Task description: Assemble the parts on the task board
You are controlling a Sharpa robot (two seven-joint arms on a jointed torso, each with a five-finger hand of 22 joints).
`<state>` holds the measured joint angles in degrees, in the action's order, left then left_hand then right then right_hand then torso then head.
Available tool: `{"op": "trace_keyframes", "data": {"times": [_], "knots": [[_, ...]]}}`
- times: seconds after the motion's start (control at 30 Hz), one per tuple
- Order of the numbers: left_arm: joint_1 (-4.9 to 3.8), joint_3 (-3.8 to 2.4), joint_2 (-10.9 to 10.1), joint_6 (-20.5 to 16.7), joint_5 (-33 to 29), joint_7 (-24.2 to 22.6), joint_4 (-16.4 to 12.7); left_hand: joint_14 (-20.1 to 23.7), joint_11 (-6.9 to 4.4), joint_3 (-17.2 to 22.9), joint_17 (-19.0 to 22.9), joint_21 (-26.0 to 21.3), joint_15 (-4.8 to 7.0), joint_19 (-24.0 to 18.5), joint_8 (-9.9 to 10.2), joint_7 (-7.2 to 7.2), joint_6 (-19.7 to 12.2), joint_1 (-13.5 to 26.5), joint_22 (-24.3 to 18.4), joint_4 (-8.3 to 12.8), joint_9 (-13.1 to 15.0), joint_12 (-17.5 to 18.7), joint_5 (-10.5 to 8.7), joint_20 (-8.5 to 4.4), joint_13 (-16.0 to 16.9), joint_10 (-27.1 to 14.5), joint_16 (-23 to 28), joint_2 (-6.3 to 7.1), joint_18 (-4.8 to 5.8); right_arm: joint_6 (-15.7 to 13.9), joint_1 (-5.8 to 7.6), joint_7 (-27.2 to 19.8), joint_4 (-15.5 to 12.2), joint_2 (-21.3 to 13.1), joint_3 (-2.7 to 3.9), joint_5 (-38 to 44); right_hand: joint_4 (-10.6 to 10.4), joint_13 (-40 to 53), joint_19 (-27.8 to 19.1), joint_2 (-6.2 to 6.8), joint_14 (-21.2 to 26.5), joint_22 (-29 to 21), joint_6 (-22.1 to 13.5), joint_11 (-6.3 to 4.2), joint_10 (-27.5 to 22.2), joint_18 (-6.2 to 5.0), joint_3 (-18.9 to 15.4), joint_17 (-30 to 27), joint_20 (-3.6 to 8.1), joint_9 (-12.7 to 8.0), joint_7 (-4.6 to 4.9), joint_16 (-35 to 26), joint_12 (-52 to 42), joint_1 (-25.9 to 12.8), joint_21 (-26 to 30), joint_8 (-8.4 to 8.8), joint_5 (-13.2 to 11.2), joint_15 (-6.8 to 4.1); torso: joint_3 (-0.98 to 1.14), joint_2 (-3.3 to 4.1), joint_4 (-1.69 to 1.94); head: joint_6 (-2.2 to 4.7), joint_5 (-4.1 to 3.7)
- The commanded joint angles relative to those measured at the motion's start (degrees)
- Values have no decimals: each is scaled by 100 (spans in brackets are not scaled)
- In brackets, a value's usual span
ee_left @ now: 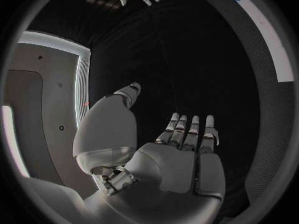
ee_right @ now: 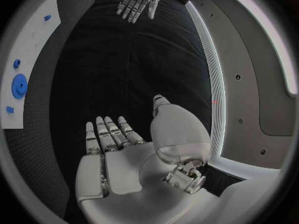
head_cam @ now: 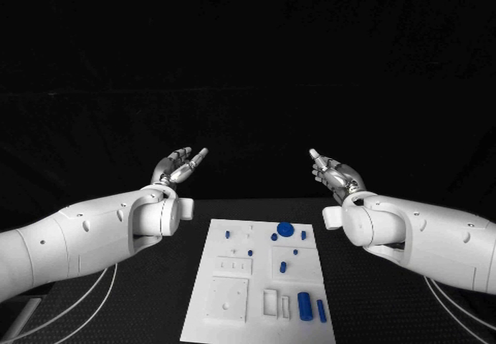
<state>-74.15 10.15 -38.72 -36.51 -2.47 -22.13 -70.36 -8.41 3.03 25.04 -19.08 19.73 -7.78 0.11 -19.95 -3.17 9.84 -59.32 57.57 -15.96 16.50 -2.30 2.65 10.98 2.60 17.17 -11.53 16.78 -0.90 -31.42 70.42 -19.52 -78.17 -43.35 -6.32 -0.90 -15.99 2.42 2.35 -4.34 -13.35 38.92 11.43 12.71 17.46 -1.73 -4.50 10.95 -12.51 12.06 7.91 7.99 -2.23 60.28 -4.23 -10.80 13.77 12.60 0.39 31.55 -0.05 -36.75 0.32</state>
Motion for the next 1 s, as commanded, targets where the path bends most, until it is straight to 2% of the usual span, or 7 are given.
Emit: {"op": "trace_keyframes", "data": {"times": [0.03,0.2,0.37,0.43,0.5,0.77,1.0], "knots": [[-155,93,86,679,-216,473,247,-81,18,120,-95,131,-21,10,-87,-5,70,-290,293,-59,65,-36,30,74,16,107,-74,55,90,1299,176,819,231,33,-87,-55,-67,28,23,31,-198,320,144,66,239,-27,-118,124,-127,106,448,132,-47,393,-97,-130,-43,63,1,1,0,0,0],[-333,219,165,842,-267,605,499,-87,19,120,-108,138,-20,10,-91,-5,71,-291,308,-59,69,-37,30,74,17,111,-82,54,90,1896,453,1229,554,72,-252,-83,-66,28,25,33,-205,337,147,65,250,-26,-127,129,-129,109,448,138,-47,421,-103,-135,-55,64,1,1,0,0,0],[-335,221,166,844,-268,607,501,-627,80,176,-879,610,-43,215,-192,-95,134,-386,1308,-48,158,-123,30,24,78,464,-655,24,42,2167,579,1415,701,89,-327,-96,288,191,379,422,-1319,1726,814,50,1603,-139,153,731,-148,565,452,805,-322,1599,-427,-673,-362,133,1,1,0,0,0],[-331,260,142,1069,-151,690,483,-922,128,185,-1177,874,-57,394,-360,-158,261,-515,1819,-10,291,-204,28,3,131,780,-924,-28,6,1546,564,1542,1088,289,-331,1969,266,229,639,612,-1617,2535,1209,93,2000,-231,459,794,-132,775,498,956,-427,1973,-601,-947,-553,210,-5,6,1,-71,11],[-332,313,110,1173,-75,720,469,-1150,246,62,-1217,989,-215,707,-733,-327,591,-797,1813,140,577,-372,84,9,236,1431,-1060,-242,-35,1469,536,1543,1169,324,-331,2373,304,290,1153,720,-2016,3669,1565,114,2391,-383,664,878,-87,843,549,1157,-587,2274,-885,-1121,-605,268,-10,1,3,-75,8],[-333,353,-1,1292,236,733,321,-3003,550,-720,-1167,1351,-137,2619,-1204,-754,2348,-1685,1366,855,661,-1063,406,-368,501,3351,-1645,-975,-580,1365,487,1627,1464,478,-330,4176,317,474,2698,1108,-3455,3143,3053,-306,3977,-988,1503,1290,-91,934,302,1730,-955,2966,-877,-1519,-523,-303,-9,38,18,-48,48],[-337,349,-226,1273,314,542,-27,-4352,366,-1011,-1254,1767,224,3832,-1180,-641,3368,-2045,1198,1380,520,-1416,537,-663,621,4546,-2038,-1289,-783,1540,462,1664,1506,585,-328,5575,545,544,3708,1249,-4334,2892,3769,-611,4825,-1324,1941,1664,-101,985,126,2000,-963,2887,-921,-1534,-302,-701,-7,161,30,38,38]]}}
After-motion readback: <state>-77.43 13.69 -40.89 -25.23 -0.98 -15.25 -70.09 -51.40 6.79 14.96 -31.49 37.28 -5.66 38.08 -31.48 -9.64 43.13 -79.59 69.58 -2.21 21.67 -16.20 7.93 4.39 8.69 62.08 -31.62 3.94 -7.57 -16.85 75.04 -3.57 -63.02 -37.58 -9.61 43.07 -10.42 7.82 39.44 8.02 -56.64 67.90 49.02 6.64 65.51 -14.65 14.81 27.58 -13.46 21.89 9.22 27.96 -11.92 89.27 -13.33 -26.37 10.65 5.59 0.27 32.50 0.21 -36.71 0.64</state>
